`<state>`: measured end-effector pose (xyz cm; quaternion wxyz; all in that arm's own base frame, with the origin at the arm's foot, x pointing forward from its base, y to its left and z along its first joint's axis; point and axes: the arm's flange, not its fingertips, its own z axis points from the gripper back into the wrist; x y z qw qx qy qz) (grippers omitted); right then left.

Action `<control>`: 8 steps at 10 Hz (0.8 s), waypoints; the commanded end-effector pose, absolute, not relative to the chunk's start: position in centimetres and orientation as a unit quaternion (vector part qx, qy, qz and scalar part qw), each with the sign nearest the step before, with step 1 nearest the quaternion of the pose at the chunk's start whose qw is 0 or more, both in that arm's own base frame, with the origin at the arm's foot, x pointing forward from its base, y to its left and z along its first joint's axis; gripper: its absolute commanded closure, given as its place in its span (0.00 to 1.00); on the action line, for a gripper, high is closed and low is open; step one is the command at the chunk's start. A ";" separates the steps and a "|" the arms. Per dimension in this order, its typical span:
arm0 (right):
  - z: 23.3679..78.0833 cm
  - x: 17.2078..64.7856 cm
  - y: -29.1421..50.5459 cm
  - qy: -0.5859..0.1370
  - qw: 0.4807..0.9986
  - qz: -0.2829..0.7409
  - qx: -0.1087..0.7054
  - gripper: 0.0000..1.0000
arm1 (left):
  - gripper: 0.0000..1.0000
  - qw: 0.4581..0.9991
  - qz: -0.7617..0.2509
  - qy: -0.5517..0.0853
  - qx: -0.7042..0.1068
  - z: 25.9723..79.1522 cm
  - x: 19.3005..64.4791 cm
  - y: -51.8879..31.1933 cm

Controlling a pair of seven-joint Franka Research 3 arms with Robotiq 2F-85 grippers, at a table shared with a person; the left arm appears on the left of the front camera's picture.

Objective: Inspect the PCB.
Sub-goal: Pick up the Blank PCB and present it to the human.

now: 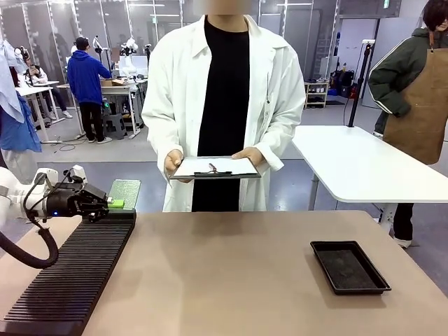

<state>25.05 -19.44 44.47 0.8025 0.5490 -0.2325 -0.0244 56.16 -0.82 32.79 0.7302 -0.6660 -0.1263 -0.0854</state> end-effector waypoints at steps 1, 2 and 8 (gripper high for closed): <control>44.6 25.1 -19.6 -0.242 0.799 -0.017 0.550 0.00 | 0.97 0.702 -0.072 -0.097 -0.701 32.9 58.0 -1.3; 44.6 25.1 -19.6 -0.242 0.799 -0.017 0.550 0.00 | 0.97 0.711 -0.065 -0.080 -0.696 32.4 58.3 -1.8; 44.6 25.1 -19.6 -0.242 0.799 -0.017 0.550 0.00 | 0.97 0.718 -0.070 -0.079 -0.688 31.5 57.6 -2.6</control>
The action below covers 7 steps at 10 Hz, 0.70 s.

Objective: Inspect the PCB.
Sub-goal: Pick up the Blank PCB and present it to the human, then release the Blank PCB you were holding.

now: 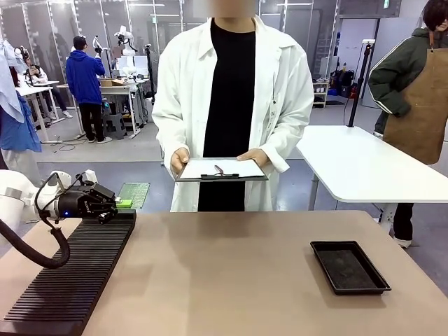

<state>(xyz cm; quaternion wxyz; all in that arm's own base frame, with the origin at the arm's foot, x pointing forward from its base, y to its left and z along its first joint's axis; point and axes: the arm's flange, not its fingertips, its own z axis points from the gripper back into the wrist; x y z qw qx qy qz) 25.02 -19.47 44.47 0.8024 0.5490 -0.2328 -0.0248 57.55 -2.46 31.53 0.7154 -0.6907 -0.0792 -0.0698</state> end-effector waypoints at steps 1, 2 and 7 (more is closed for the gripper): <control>44.6 25.1 -19.6 -0.242 0.799 -0.017 0.550 0.00 | 0.97 0.718 -0.070 -0.079 -0.688 31.5 57.6 -2.6; 44.6 25.1 -19.6 -0.242 0.799 -0.017 0.550 0.00 | 0.97 0.718 -0.070 -0.079 -0.688 31.5 57.6 -2.6; 44.6 25.1 -19.6 -0.242 0.799 -0.017 0.550 0.00 | 0.97 0.718 -0.070 -0.079 -0.688 31.5 57.6 -2.6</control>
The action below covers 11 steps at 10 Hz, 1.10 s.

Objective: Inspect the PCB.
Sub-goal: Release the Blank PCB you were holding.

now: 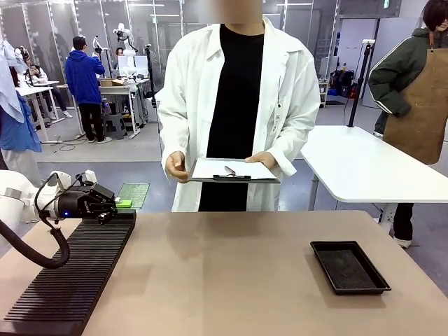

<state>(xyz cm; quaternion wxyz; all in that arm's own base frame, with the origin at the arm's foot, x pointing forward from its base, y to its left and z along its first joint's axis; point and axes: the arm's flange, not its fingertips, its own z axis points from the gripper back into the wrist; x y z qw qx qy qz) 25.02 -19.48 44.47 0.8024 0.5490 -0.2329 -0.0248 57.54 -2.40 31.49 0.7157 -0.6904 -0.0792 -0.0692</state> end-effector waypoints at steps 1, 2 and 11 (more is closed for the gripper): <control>44.6 25.1 -19.6 -0.242 0.799 -0.017 0.550 0.00 | 0.97 0.718 -0.070 -0.079 -0.688 31.5 57.6 -2.6; 44.6 25.1 -19.6 -0.242 0.799 -0.017 0.550 0.00 | 0.97 0.718 -0.070 -0.079 -0.688 31.5 57.6 -2.6; 44.6 25.1 -19.6 -0.242 0.799 -0.017 0.550 0.00 | 0.97 0.718 -0.070 -0.079 -0.688 31.5 57.6 -2.6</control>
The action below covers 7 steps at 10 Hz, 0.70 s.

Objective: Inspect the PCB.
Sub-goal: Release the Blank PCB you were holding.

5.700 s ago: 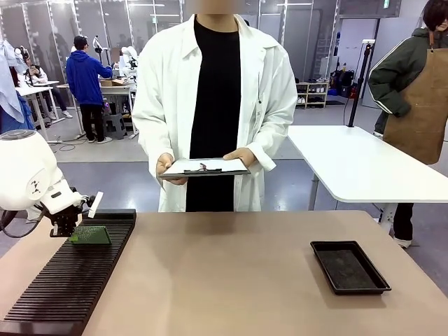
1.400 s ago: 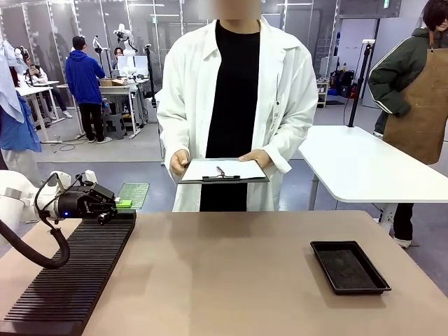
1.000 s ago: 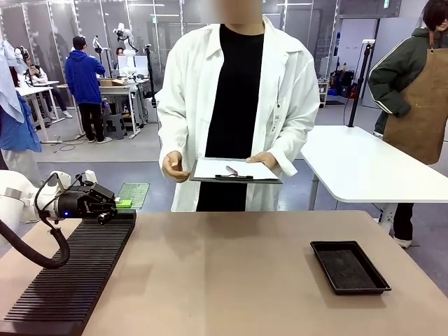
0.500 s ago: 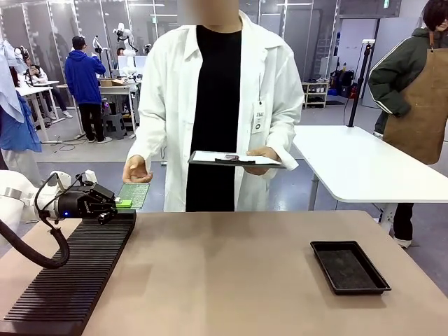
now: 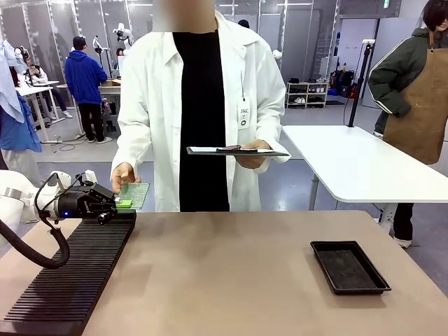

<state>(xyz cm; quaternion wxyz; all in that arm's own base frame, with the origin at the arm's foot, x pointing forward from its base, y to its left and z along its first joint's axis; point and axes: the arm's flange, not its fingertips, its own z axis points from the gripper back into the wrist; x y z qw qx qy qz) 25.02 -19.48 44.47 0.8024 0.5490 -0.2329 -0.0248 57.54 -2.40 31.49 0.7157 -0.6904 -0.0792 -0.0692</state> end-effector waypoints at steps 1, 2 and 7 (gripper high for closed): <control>44.6 25.1 -19.6 -0.242 0.799 -0.017 0.550 0.00 | 0.97 0.718 -0.070 -0.079 -0.688 31.5 57.6 -2.6; 44.6 25.1 -19.6 -0.242 0.799 -0.017 0.550 0.00 | 0.97 0.718 -0.070 -0.079 -0.688 31.5 57.6 -2.6; 44.6 25.1 -19.6 -0.242 0.799 -0.017 0.550 0.00 | 0.97 0.718 -0.070 -0.079 -0.688 31.5 57.6 -2.6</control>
